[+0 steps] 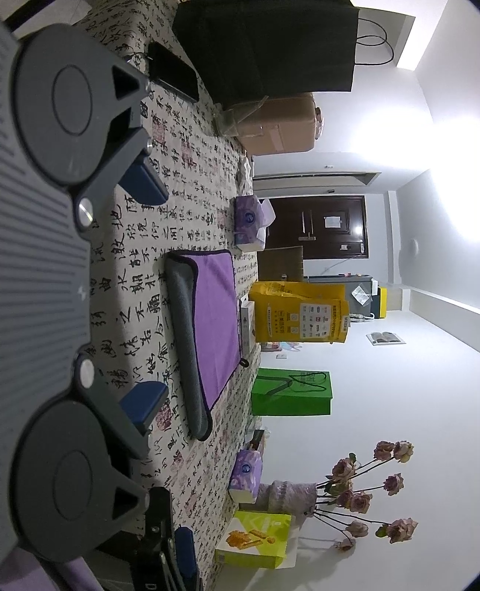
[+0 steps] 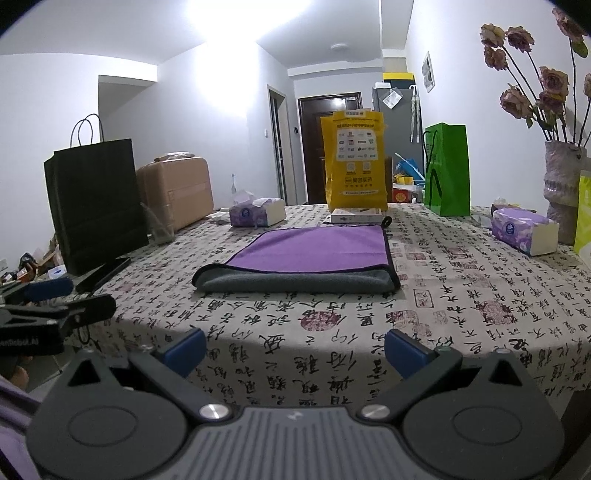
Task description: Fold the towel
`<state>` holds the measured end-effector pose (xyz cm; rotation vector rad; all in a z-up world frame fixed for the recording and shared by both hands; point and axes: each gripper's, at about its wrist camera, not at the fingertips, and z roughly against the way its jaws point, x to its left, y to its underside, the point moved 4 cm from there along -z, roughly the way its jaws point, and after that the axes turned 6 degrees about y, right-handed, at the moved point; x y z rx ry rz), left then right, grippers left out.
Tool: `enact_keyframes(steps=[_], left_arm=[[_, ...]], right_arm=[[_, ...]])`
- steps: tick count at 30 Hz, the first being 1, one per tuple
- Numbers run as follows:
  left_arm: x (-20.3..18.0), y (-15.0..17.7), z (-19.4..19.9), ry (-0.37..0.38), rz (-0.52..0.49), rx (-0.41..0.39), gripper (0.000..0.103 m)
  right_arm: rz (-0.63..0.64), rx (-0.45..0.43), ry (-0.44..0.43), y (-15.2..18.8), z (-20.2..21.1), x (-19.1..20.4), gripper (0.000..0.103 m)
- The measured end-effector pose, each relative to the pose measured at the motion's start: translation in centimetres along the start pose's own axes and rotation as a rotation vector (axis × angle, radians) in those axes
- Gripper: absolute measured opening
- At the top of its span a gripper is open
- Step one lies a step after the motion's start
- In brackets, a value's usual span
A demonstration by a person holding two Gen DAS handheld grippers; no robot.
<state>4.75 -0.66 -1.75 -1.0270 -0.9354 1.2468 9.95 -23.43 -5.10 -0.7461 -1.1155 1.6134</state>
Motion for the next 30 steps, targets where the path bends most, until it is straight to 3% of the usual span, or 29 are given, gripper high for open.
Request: enact_keyframes(steps=[18, 30], left_arm=[[0.8, 0.4, -1.9, -0.019, 0.023, 0.049, 0.103], [2.0, -0.7, -8.1, 0.006, 0.077, 0.119, 0.103]], right_arm=[[-0.014, -0.009, -0.012, -0.1, -1.5, 0.4, 0.103], [-0.054, -0.044, 0.042, -1.8, -5.7, -3.0, 0.102]])
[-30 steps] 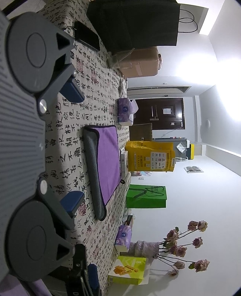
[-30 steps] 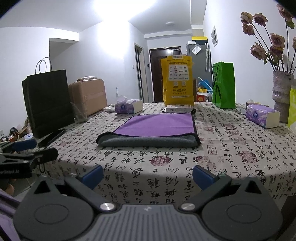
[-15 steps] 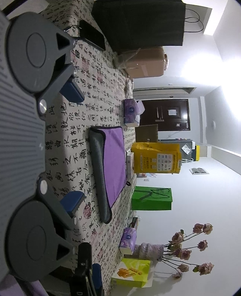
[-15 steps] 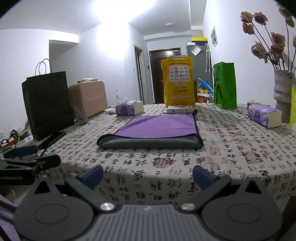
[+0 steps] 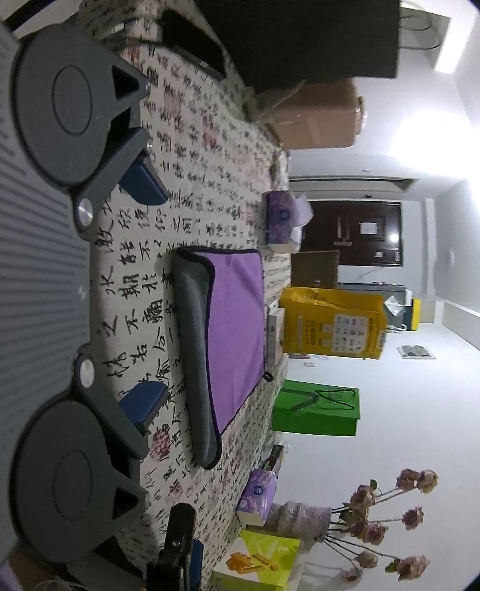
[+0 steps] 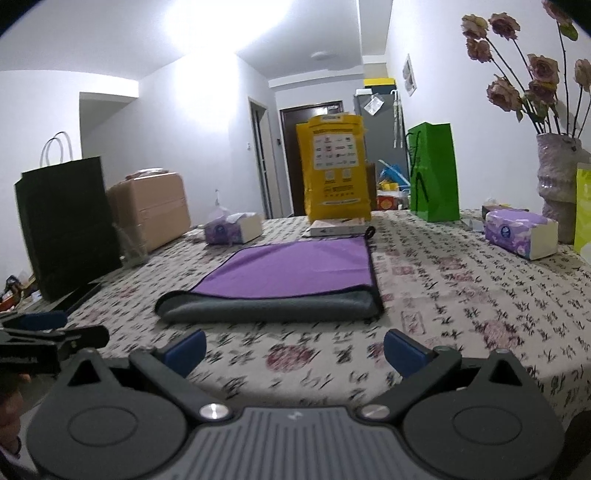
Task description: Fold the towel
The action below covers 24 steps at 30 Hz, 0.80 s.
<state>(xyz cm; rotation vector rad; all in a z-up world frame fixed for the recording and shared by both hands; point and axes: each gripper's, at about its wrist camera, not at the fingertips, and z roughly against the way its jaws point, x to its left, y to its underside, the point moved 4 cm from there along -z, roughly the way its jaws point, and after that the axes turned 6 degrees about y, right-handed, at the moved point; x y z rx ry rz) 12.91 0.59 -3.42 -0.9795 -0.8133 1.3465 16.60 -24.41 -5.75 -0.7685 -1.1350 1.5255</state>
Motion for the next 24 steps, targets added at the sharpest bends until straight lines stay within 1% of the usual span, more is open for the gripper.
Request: enact_keyframes(steps=[3, 4, 7, 9, 11, 12, 13, 14, 15, 18, 20, 22, 24], left_arm=[[0.6, -0.7, -2.1, 0.014, 0.019, 0.013, 0.103], [0.8, -1.1, -2.7, 0.015, 0.024, 0.010, 0.103], [1.6, -2.1, -4.7, -0.009, 0.028, -0.006, 0.101], [2.0, -2.7, -6.2, -0.025, 0.029, -0.005, 0.095], [2.6, -3.2, -7.8, -0.029, 0.038, 0.006, 0.081], [2.9, -3.3, -8.7, -0.027, 0.046, 0.019, 0.077], [3.2, -3.4, -9.3, -0.020, 0.053, 0.032, 0.070], [3.6, -3.4, -10.1, -0.013, 0.066, 0.053, 0.067], [3.9, -3.5, -10.8, -0.009, 0.080, 0.065, 0.067], [4.6, -3.5, -12.1, 0.004, 0.110, 0.086, 0.062], [4.9, -3.3, -12.6, 0.012, 0.120, 0.105, 0.058], [5.4, -3.1, -13.0, 0.015, 0.133, 0.122, 0.057], [5.7, -3.0, -13.4, 0.022, 0.150, 0.137, 0.057]], right_arm=[[0.002, 0.004, 0.015, -0.6, -1.8, -1.0, 0.099], [0.003, 0.008, 0.015, -0.8, -2.5, -1.4, 0.095], [0.000, 0.029, 0.011, -1.5, -4.5, -2.3, 0.089], [0.003, 0.041, 0.004, -1.9, -6.0, -2.7, 0.084], [0.017, 0.052, 0.001, -2.3, -7.4, -3.0, 0.075], [0.024, 0.056, -0.002, -2.5, -8.1, -3.1, 0.074], [0.034, 0.058, -0.006, -2.7, -8.7, -3.1, 0.073], [0.046, 0.060, -0.010, -2.9, -9.4, -3.2, 0.072], [0.052, 0.061, -0.014, -3.1, -10.0, -3.3, 0.072], [0.064, 0.065, -0.021, -3.8, -11.7, -3.6, 0.071], [0.070, 0.078, -0.031, -4.1, -12.8, -3.9, 0.066], [0.068, 0.100, -0.040, -4.2, -13.9, -4.2, 0.064], [0.069, 0.129, -0.054, -4.1, -14.7, -4.5, 0.057]])
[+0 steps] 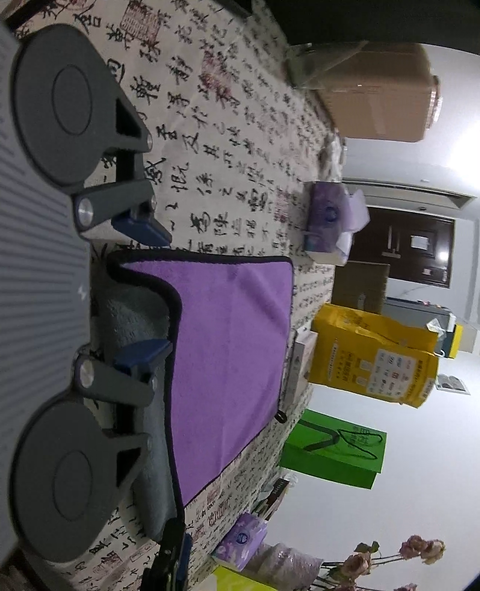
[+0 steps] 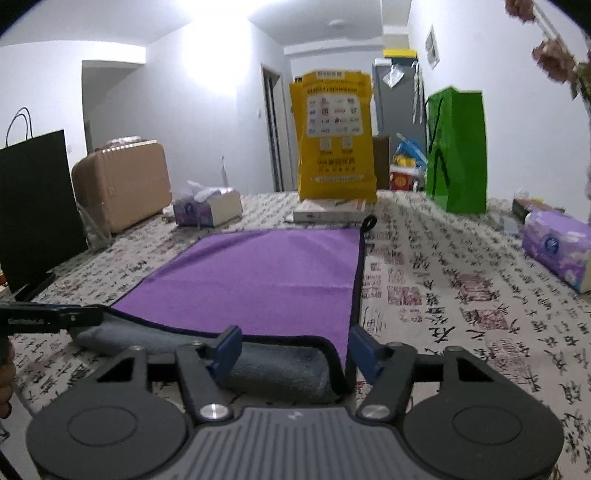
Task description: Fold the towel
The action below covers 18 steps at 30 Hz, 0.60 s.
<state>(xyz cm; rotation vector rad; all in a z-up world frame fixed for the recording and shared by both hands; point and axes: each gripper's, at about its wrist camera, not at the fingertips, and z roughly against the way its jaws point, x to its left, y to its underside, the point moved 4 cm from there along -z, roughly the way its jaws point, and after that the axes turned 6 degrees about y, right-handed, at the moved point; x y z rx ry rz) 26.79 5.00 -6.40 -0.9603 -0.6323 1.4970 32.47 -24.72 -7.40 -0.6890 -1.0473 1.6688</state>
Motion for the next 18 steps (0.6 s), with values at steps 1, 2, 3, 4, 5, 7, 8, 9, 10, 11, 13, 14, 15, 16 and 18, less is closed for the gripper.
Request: enact_keyframes(steps=[1, 2, 3, 4, 5, 7, 8, 9, 10, 11, 13, 14, 15, 16, 18], left_arm=[[0.3, 0.1, -0.1, 0.006, 0.013, 0.007, 0.058], [0.4, 0.1, -0.3, 0.014, 0.023, 0.013, 0.057], [0.5, 0.2, -0.3, 0.020, 0.033, 0.018, 0.057], [0.6, 0.2, -0.4, 0.020, 0.039, 0.017, 0.050], [0.5, 0.3, -0.4, 0.021, 0.038, 0.011, 0.038], [0.5, 0.2, -0.4, 0.013, 0.025, 0.004, 0.020], [0.5, 0.1, -0.4, 0.016, 0.022, -0.001, 0.015], [0.5, 0.0, -0.3, 0.016, 0.021, -0.006, 0.012], [0.4, -0.2, -0.3, 0.015, 0.017, -0.008, 0.008], [0.3, -0.4, -0.3, 0.015, 0.013, -0.010, 0.007], [0.1, -0.8, -0.4, 0.015, 0.003, -0.011, 0.006], [0.0, -1.0, -0.4, 0.017, 0.002, -0.017, 0.006], [0.0, -1.2, -0.4, 0.019, 0.001, -0.026, 0.006], [-0.1, -1.4, -0.5, 0.016, 0.000, -0.032, 0.006], [-0.1, -1.7, -0.7, 0.014, 0.000, -0.039, 0.006]], right_arm=[[0.004, 0.013, -0.005, 0.0, -0.4, 0.0, 0.053], [0.008, 0.028, -0.008, 0.1, -0.7, -0.1, 0.051], [0.010, 0.042, -0.009, 0.2, -1.0, -0.2, 0.049], [0.011, 0.052, -0.013, 0.3, -1.2, -0.2, 0.041], [0.011, 0.057, -0.018, 0.4, -1.3, -0.3, 0.033], [0.016, 0.064, -0.016, 0.6, -1.4, -0.4, 0.017], [0.021, 0.068, -0.013, 0.7, -1.5, -0.5, 0.009], [0.025, 0.070, -0.006, 0.7, -1.5, -0.5, 0.008], [0.026, 0.069, -0.004, 0.8, -1.5, -0.6, 0.006], [0.029, 0.066, -0.005, 0.7, -1.5, -0.7, 0.005], [0.037, 0.054, -0.002, 0.5, -1.6, -0.7, 0.005], [0.044, 0.050, 0.000, 0.3, -1.6, -0.7, 0.005], [0.052, 0.042, 0.003, 0.2, -1.6, -0.7, 0.005], [0.063, 0.031, 0.005, 0.0, -1.6, -0.6, 0.005], [0.077, 0.025, 0.006, -0.3, -1.9, -0.6, 0.005]])
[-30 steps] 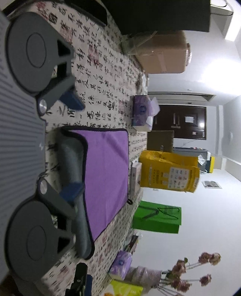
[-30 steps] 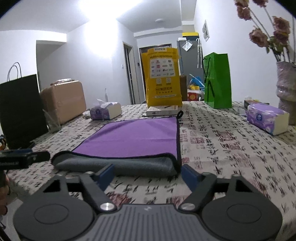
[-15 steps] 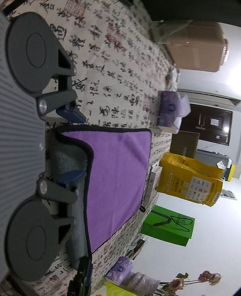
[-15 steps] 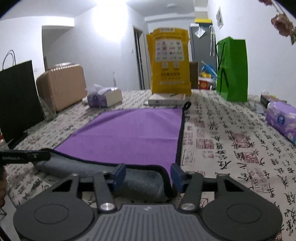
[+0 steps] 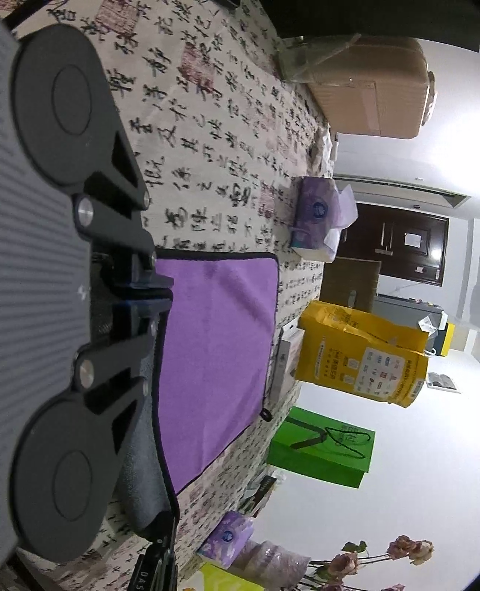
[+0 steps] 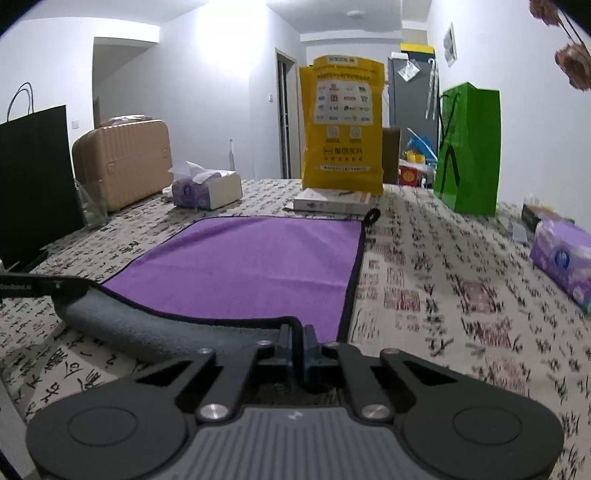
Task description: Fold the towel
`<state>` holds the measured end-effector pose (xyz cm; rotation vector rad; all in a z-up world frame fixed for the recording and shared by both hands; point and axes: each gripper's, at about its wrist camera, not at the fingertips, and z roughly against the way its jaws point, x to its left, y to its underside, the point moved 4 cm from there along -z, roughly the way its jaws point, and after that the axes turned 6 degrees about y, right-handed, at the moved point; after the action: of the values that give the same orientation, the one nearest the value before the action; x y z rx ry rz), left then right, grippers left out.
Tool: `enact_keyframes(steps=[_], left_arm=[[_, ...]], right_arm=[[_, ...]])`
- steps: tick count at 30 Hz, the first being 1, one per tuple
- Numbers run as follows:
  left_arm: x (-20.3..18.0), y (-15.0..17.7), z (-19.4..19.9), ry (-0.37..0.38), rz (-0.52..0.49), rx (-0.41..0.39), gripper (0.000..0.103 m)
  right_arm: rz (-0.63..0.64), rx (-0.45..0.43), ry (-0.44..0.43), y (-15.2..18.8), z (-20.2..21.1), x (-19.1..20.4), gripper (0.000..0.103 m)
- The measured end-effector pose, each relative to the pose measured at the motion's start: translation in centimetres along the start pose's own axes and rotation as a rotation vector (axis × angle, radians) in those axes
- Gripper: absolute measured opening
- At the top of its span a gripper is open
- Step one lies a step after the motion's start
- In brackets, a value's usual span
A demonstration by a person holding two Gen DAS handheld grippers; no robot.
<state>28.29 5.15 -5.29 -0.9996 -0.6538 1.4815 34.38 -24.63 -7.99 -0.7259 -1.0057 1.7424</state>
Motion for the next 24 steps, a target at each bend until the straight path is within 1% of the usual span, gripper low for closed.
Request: enact_keyframes(steps=[9, 13, 17, 20, 24], left_arm=[[0.0, -3.4, -2.3, -0.016, -0.041, -0.036, 0.006], [-0.1, -5.2, -3.8, -0.009, -0.052, -0.045, 0.006], [0.5, -7.2, -5.7, -0.002, -0.039, -0.037, 0.006], [0.9, -8.7, -6.8, 0.022, -0.019, -0.036, 0.006], [1.4, -10.6, -8.3, 0.025, -0.024, -0.043, 0.006]], right_arm=[[0.032, -0.035, 0.015, -2.6, -2.3, -0.9, 0.005], [0.048, -0.053, 0.011, -4.0, -3.7, -1.1, 0.005], [0.078, -0.078, 0.010, -5.8, -5.1, -1.4, 0.005], [0.093, -0.086, 0.009, -6.9, -6.1, -1.7, 0.005], [0.109, -0.092, 0.013, -8.4, -7.4, -2.1, 0.005]])
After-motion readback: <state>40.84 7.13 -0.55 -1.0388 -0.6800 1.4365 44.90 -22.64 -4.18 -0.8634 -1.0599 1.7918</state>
